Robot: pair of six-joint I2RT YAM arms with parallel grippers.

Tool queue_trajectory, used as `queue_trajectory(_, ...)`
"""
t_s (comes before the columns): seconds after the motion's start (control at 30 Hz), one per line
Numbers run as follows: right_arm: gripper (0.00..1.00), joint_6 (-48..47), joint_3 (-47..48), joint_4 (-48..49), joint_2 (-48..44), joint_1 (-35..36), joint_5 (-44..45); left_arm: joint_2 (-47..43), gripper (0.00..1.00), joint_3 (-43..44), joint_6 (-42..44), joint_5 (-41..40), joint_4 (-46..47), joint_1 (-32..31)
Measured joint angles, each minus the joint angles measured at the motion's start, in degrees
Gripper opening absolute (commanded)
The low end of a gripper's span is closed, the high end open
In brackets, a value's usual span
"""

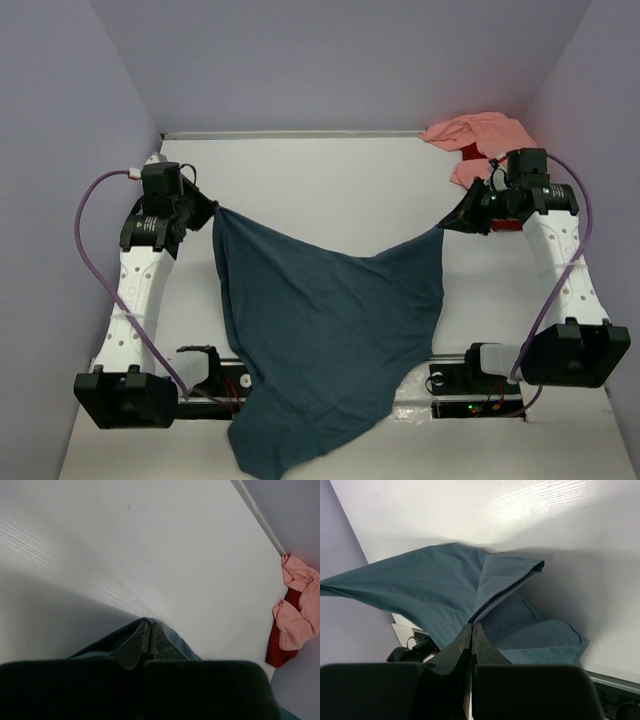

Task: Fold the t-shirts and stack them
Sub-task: Flatten out the tshirt

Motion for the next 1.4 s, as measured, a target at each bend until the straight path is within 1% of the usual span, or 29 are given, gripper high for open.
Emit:
queue_trajectory(0.1,0.00,0.0,-0.7,-0.6,-0.6,0.0,0.2,0.6,0.00,0.0,0.0,0.1,0.6,0.0)
queue_trajectory(0.17,0.00,-0.3,-0.1,-0.6,0.4,0.0,0.7,2.8,0.00,0.0,0.0,1.0,2.1,0.0)
queue_trajectory(0.23,0.00,-0.4,1.2,-0.3,2.6,0.0,1.5,7.4,0.00,0.9,0.0,3.2,3.6,0.0)
queue_trajectory(0.3,0.00,-0.5,3.1,0.3,5.8,0.0,2.5,14.3,0.00,3.1,0.0,5.2,4.5,0.0)
queue_trajectory(0.4,0.00,-0.4,6.2,1.3,9.7,0.0,4.6,27.7,0.00,11.8,0.9,7.7,4.3,-0.7)
queue_trajectory(0.43,0.00,-0.4,7.1,1.6,10.5,0.0,5.0,33.2,0.00,16.3,1.4,8.5,4.4,-1.2)
queue_trajectory(0.47,0.00,-0.4,9.1,2.1,12.0,0.0,5.2,36.0,0.00,19.3,1.8,9.2,3.7,-1.6)
queue_trajectory(0.5,0.00,-0.4,9.7,2.3,12.4,0.0,5.2,41.3,0.00,24.7,2.5,9.9,3.7,-2.2)
queue_trajectory(0.57,0.00,-0.2,10.6,3.5,12.9,0.0,4.9,46.6,0.00,31.4,3.4,10.4,2.5,-3.3)
queue_trajectory(0.63,0.00,0.0,10.7,4.2,12.9,0.0,4.5,49.2,0.00,34.9,4.5,10.6,2.4,-4.3)
queue_trajectory(0.7,0.00,0.1,10.6,4.5,12.8,0.0,4.2,48.7,0.00,34.9,5.1,10.7,1.4,-5.0)
queue_trajectory(0.77,0.00,0.0,10.3,4.4,12.4,0.0,3.8,46.2,0.00,32.9,5.8,10.8,0.6,-5.4)
queue_trajectory(0.87,0.00,-0.3,8.7,4.3,11.0,0.0,2.9,39.3,0.00,27.7,7.0,10.1,-3.6,-4.6)
queue_trajectory(0.97,0.00,-0.7,6.8,3.8,9.2,0.0,2.3,33.0,0.00,24.2,7.5,7.6,-7.8,-3.1)
queue_trajectory(1.07,0.00,-1.3,5.7,3.3,8.2,0.0,1.9,24.4,0.00,17.8,7.2,5.3,-11.9,-1.1)
queue_trajectory(1.1,0.00,-1.5,5.5,3.2,8.1,0.0,1.8,20.3,0.00,14.2,6.9,5.7,-12.3,0.2)
queue_trajectory(1.2,0.00,-2.1,4.7,2.8,8.3,0.0,1.8,12.8,0.00,5.0,6.2,8.5,-15.9,2.7)
queue_trajectory(1.27,0.00,-2.4,4.6,2.1,8.5,0.0,1.6,12.4,0.00,0.9,6.2,10.8,-18.3,2.7)
queue_trajectory(1.33,0.00,-2.6,4.6,1.9,8.7,0.0,1.4,15.0,0.08,-1.7,6.6,13.3,-19.8,2.1)
queue_trajectory(1.37,0.00,-2.7,4.7,1.7,9.0,0.0,1.2,16.2,0.28,-2.3,7.0,14.1,-20.3,1.9)
queue_trajectory(1.4,0.00,-2.7,4.7,1.7,9.1,0.0,1.2,17.8,0.42,-2.5,8.3,15.0,-20.8,1.7)
